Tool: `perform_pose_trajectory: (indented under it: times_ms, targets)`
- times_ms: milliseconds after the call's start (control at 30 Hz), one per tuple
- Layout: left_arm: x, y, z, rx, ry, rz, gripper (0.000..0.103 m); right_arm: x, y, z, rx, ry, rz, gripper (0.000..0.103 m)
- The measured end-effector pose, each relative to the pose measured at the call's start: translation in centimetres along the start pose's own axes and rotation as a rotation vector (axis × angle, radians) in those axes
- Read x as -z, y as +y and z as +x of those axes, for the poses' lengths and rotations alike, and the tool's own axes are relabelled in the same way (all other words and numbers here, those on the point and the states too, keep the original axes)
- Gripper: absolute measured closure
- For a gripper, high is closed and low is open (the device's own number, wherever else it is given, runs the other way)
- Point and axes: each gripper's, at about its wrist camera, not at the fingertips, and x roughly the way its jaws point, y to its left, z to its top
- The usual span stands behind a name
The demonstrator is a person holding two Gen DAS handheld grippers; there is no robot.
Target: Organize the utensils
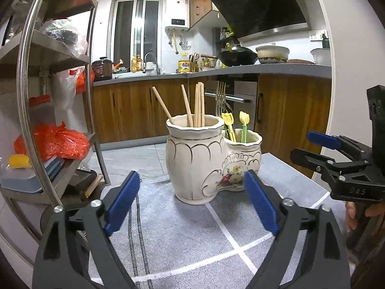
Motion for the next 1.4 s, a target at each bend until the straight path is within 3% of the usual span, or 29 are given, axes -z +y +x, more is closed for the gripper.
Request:
perform_pose_trajectory:
  times_ms: [200,1400]
  targets:
    - [0.08,-0.05,-0.33,-0.009,-0.018,0.001,0.006,0.46,0.2,0.14,0.003,0.003,-0.004,0.013]
    - [-0.09,0.32,-0.54,-0.019,-0.021,-0.016,0.006,0.59,0.02,-0.29,0.014,-0.015,0.01,0.009]
